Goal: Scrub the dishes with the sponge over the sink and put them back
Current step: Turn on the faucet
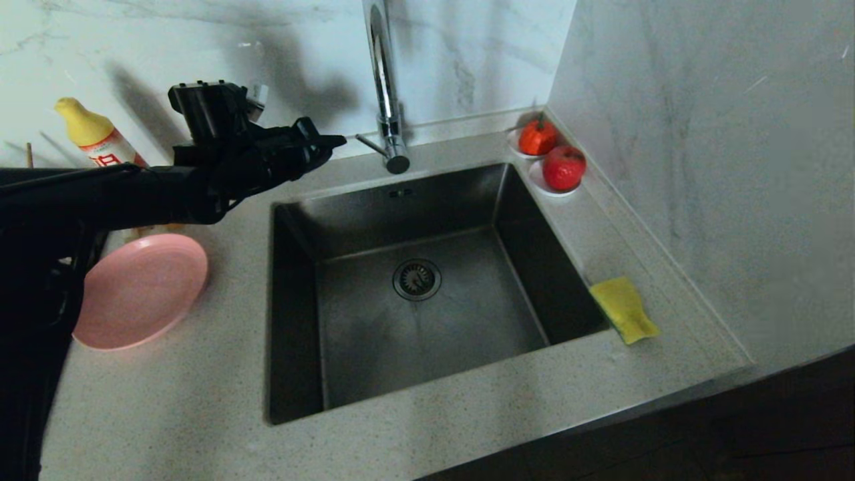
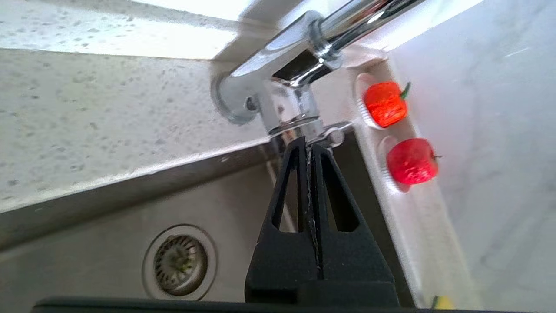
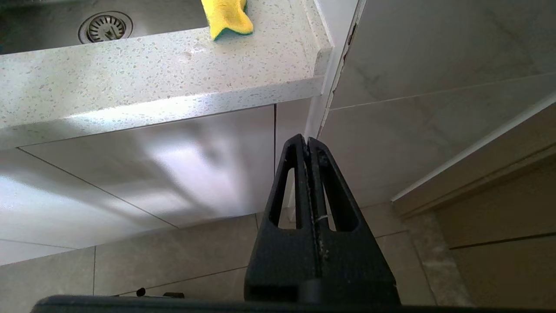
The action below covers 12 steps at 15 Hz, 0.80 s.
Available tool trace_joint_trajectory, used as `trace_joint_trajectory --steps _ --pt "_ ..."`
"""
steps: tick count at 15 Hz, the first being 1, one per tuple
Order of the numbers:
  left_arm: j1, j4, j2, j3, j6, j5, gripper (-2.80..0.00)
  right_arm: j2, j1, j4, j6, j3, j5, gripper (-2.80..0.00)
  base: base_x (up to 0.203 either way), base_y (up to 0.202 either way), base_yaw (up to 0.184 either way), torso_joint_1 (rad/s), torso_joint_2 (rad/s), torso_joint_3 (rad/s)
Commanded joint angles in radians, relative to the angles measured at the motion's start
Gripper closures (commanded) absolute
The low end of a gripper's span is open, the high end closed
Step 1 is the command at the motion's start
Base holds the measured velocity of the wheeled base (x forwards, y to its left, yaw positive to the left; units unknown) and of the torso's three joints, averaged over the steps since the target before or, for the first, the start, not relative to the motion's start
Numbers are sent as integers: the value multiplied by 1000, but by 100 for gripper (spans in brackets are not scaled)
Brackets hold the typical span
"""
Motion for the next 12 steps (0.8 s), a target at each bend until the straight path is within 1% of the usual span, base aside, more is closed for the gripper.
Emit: trace_joint_trajectory --steps 1,5,12 --pt "-1 -8 -3 -1 -6 -4 0 0 0 0 0 0 0 0 0 0 0 0 0 0" --pt "-8 -9 0 -1 -8 -20 0 0 0 0 0 0 0 0 0 0 0 0 0 0" --pt "-38 -9 -1 -1 -6 -23 0 0 0 0 0 0 0 0 0 0 0 0 0 0"
